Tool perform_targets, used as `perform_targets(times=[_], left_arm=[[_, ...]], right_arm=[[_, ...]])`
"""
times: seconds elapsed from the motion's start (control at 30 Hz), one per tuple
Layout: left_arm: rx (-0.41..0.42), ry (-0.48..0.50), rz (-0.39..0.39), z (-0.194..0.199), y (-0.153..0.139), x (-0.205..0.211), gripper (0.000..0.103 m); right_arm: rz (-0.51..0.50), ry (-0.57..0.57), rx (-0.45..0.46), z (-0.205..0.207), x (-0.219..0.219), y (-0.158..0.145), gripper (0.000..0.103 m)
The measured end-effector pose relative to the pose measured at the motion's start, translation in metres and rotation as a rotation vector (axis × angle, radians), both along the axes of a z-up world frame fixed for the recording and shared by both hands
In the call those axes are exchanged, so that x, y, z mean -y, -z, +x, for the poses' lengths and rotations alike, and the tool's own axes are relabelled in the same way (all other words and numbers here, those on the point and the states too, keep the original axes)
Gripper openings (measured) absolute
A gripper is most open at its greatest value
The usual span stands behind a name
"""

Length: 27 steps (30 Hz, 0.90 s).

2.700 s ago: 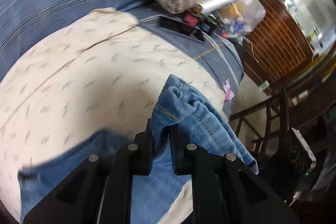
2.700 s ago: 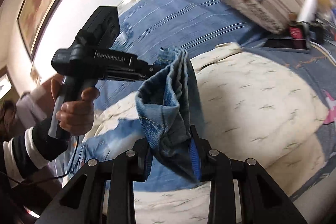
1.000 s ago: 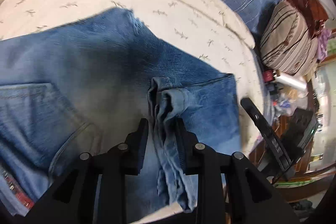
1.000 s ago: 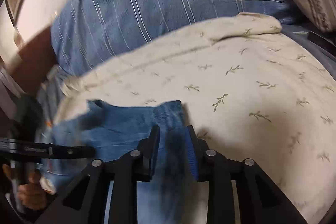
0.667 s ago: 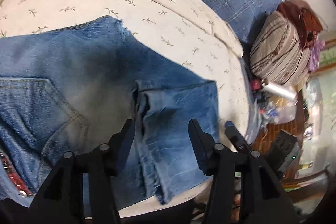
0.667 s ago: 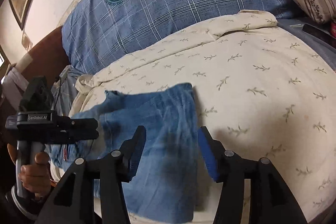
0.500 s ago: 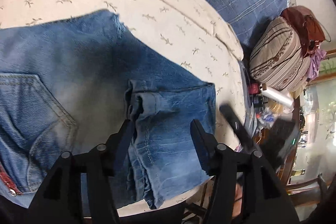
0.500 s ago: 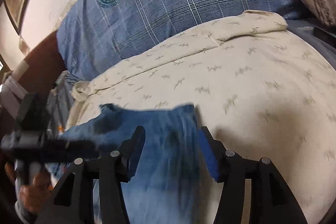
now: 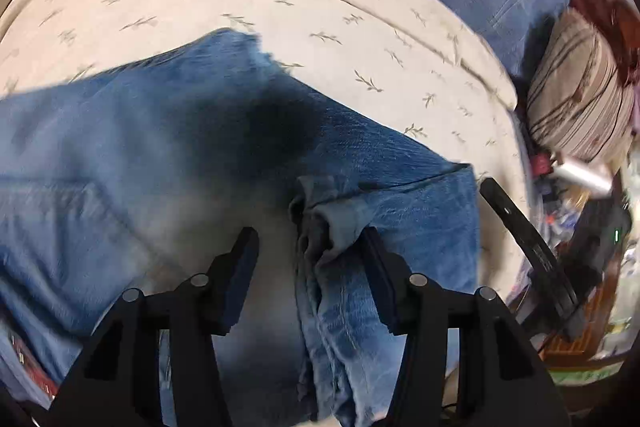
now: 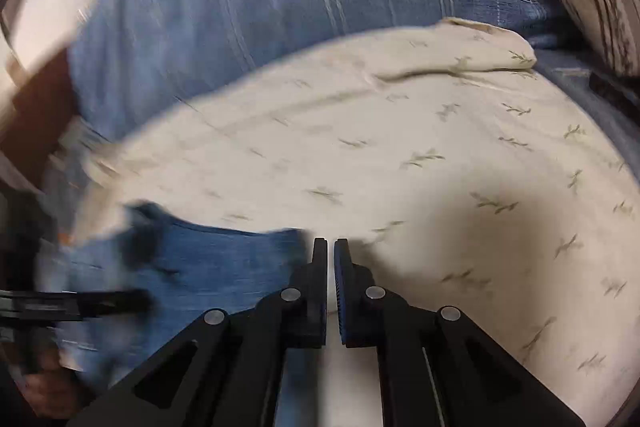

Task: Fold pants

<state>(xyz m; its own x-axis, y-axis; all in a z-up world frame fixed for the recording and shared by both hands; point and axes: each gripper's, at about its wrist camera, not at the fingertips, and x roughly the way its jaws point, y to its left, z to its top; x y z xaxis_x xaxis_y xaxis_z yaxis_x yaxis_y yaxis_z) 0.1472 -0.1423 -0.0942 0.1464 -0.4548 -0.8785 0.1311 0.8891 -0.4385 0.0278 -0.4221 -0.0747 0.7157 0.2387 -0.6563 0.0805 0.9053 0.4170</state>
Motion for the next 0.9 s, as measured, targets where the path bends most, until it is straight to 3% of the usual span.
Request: perform_targets(times=[0.03, 0.07, 0.1, 0.2, 0.27, 0.4, 0.43, 0.57, 0.7, 0.83, 0.9], left_arm=[[-0.013, -0.011, -0.021, -0.001, -0.001, -0.003, 0.052], [-0.029, -0.016, -0.051, -0.002, -0.003, -0.005, 0.051], [-0.04, -0.017, -0.081, -0.004, -0.005, -0.006, 0.051], [-0.029, 0.021, -0.085, -0.014, -0.009, 0.004, 0.052], [-0.012, 0.069, 0.017, -0.022, -0.001, 0.017, 0.052], [0.052, 0.125, 0.125, -0.034, -0.004, 0.03, 0.052], [0.045, 0.134, 0.127, -0.036, -0.006, 0.031, 0.052], [0.028, 0.167, 0.056, -0.058, -0.016, 0.024, 0.053], [0.002, 0.202, 0.001, -0.083, -0.012, 0.02, 0.061], [0.034, 0.235, 0.088, -0.094, 0.002, 0.027, 0.062], [0.051, 0.245, 0.092, -0.1, 0.001, 0.033, 0.065]], right_arm=[[0.02, -0.013, 0.029, -0.005, -0.003, -0.006, 0.025], [0.03, -0.023, 0.044, -0.007, -0.007, -0.009, 0.039], [0.045, -0.046, 0.058, -0.009, -0.013, -0.011, 0.044], [0.016, -0.093, -0.012, 0.004, -0.029, 0.005, 0.044], [-0.013, -0.09, -0.063, 0.01, -0.035, 0.022, 0.044], [-0.009, -0.068, -0.053, 0.0, -0.034, 0.01, 0.043], [-0.004, -0.063, -0.047, -0.007, -0.032, 0.006, 0.044], [0.018, -0.049, -0.033, -0.052, -0.028, -0.001, 0.066], [0.022, -0.013, -0.044, -0.095, -0.026, 0.005, 0.069], [0.061, 0.015, -0.088, -0.108, -0.033, 0.034, 0.071], [0.051, 0.032, -0.053, -0.112, -0.037, 0.033, 0.075]])
